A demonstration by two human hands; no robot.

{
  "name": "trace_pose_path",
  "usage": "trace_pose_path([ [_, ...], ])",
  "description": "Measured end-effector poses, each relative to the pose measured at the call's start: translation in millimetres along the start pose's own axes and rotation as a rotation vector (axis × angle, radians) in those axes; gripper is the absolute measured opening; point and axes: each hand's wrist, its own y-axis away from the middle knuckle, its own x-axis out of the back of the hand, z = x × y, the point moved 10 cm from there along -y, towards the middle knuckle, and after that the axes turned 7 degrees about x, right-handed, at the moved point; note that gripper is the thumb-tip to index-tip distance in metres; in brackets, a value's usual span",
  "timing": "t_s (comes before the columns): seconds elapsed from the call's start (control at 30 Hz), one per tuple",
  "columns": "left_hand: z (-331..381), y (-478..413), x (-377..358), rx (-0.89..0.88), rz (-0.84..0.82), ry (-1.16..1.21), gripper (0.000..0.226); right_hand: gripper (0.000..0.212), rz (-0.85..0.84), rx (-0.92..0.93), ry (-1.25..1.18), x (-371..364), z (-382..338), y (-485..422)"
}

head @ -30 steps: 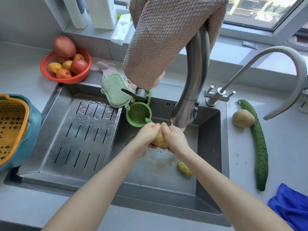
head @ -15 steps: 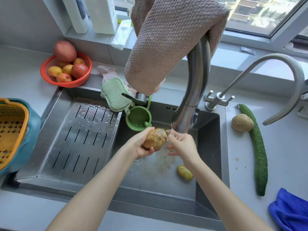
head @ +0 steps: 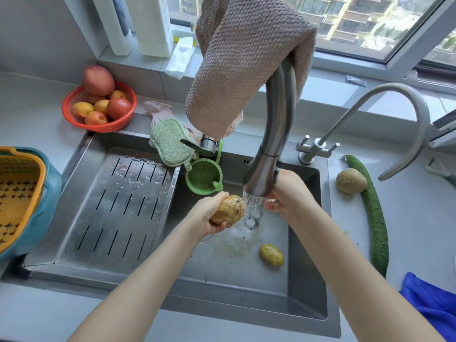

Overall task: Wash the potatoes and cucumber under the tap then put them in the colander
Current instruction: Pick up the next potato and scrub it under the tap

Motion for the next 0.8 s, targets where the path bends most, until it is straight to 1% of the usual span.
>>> trace_pose_path([
  [0.1,1,-2,15,-0.028,0.022,0.020,0.031,0.031,-0.068,0.049,0.052,-28,0,6],
  [0.17,0,-1,26,-0.051,0.041,0.045,0.033,0.027,-0.086,0.069,0.034,-41,1,10],
  [0.27,-4,-1,37,-0.055,0.048,0.057,0.038,0.032,-0.023,0.069,0.050,-39,11,8],
  [0.33,-5,0,39,-0.059,0.046,0.040,0.033,0.025,-0.010,0.071,0.140,-39,24,5],
  [0.37,-7,1,39,-0.056,0.043,0.027,0.029,0.020,-0.041,0.069,0.201,-43,31,4],
  [0.4,-8,3,37,-0.055,0.041,0.017,0.024,0.021,-0.099,0.059,0.248,-51,40,5],
  [0.47,-10,8,34,-0.070,0.048,0.017,0.011,0.030,-0.239,0.029,0.221,-75,62,6],
  [0.5,-10,9,34,-0.082,0.072,0.030,0.011,0.028,-0.281,0.034,0.185,-86,70,7],
  [0.53,-9,10,36,-0.107,0.120,0.034,0.014,0.023,-0.288,0.049,0.141,-94,76,8],
  [0.6,-3,11,45,-0.195,0.274,-0.019,0.026,0.016,-0.219,0.063,0.048,-101,87,2],
  [0.7,8,22,46,-0.356,0.478,-0.235,0.034,0.015,-0.053,0.039,0.020,-97,96,-11],
  [0.73,13,29,44,-0.418,0.547,-0.333,0.035,0.018,-0.023,-0.016,-0.016,-96,102,-15],
  [0.8,21,49,38,-0.572,0.653,-0.481,0.037,0.025,0.019,-0.209,-0.136,-96,118,-21],
])
